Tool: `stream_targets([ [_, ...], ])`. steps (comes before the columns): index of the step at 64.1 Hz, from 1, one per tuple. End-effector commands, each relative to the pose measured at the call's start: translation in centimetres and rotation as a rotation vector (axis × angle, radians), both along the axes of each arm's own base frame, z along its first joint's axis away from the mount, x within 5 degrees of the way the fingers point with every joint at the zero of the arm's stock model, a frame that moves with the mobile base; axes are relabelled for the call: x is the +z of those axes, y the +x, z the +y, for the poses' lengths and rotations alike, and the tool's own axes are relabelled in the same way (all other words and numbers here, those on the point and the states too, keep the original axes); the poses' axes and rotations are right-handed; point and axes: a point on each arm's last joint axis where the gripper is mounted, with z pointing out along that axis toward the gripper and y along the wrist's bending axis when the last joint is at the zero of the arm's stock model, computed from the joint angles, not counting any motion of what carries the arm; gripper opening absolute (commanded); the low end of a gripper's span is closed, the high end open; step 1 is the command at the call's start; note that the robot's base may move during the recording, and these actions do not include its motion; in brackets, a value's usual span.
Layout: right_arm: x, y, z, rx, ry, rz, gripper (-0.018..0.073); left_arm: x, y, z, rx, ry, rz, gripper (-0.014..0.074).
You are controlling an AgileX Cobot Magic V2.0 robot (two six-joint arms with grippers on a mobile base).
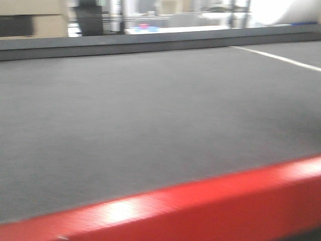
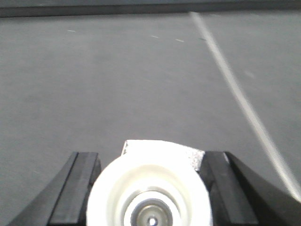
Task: Place valve from conveyor to right shelf box
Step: 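Turn the base away from the conveyor holding both valves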
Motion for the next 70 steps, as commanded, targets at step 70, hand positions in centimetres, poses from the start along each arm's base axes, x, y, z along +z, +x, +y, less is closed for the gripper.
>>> stream_targets([
  [70,1.28,-0.21,-0.18,-0.017,0.004,-0.105,-0.0154,0.88,-0.32,-0.16,-0.007,-0.015,-0.075,-0.0111],
])
